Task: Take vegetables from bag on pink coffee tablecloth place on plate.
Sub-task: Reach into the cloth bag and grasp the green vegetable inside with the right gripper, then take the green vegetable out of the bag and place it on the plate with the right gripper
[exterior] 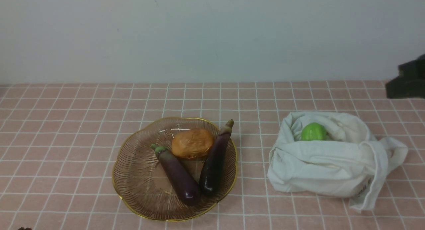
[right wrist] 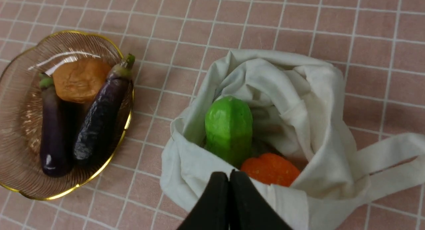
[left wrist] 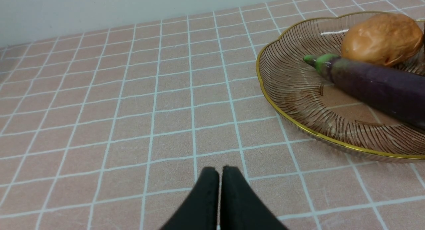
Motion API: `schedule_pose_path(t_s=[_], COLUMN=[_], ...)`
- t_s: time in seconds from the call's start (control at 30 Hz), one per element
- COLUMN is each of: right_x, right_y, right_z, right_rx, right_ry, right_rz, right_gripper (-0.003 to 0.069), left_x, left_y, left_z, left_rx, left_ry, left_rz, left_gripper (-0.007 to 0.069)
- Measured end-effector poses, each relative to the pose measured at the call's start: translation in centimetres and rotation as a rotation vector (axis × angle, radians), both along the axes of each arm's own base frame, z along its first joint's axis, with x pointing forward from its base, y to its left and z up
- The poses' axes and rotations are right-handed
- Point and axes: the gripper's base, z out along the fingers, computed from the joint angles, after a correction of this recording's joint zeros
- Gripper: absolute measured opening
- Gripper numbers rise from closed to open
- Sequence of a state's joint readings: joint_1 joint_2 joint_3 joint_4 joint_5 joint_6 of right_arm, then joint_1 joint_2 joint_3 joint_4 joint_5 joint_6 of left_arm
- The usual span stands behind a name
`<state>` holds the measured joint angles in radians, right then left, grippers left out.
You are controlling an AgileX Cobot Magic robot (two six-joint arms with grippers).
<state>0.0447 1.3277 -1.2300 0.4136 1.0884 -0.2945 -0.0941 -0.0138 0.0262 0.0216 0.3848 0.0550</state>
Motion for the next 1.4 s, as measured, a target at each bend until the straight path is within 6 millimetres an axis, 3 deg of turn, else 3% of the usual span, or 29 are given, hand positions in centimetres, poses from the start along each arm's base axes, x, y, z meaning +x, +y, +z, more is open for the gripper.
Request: schedule_pose_path(t_s=[0.17, 0.3, 0.53, 0.63, 0.77, 0.93, 1.1, 1.2, 1.4], right_x=[4.0, 5.4, 7.9, 8.6, 9.1, 9.3, 9.3, 9.2, 8.9], right_y=[3.2, 4.3, 5.6, 5.7, 5.8, 5.9, 5.9, 5.9, 5.6], right_z=[-3.7, -5.4, -9.0, -10.8, -12.3, -13.4, -13.5, -13.2, -9.0], right_rx=[-0.052, -0.097, -0.117, -0.126, -0.134, -0.131, -0.123, -0.122, -0.122], right_ry=[0.064, 0.055, 0.064, 0.104, 0.145, 0.186, 0.198, 0.191, 0.066], right_rz=[0.027, 0.037, 0.032, 0.031, 0.032, 0.022, 0.005, 0.005, 0.009], right_gripper=[0.0010, 0.0058, 0.0300, 0.0446, 0.0538, 0.0533, 0.0367, 0.0370, 0.0370], left_x=[0.0, 0.0, 0.0, 0.0, 0.0, 0.0, 0.0, 0.0, 0.0], left_y=[0.0, 0.0, 0.0, 0.0, 0.0, 0.0, 0.0, 0.0, 0.0], left_z=[0.0, 0.0, 0.0, 0.0, 0.0, 0.0, 0.0, 0.0, 0.0], left_rx=[0.000, 0.000, 0.000, 0.000, 0.000, 0.000, 0.000, 0.000, 0.000], left_ry=[0.000, 0.000, 0.000, 0.000, 0.000, 0.000, 0.000, 0.000, 0.000], left_rz=[0.000, 0.000, 0.000, 0.000, 0.000, 0.000, 0.000, 0.000, 0.000], left_gripper=[-0.0005, -0.0005, -0.0005, -0.0005, -0.0005, -0.0005, -0.0005, -0.0005, -0.0005])
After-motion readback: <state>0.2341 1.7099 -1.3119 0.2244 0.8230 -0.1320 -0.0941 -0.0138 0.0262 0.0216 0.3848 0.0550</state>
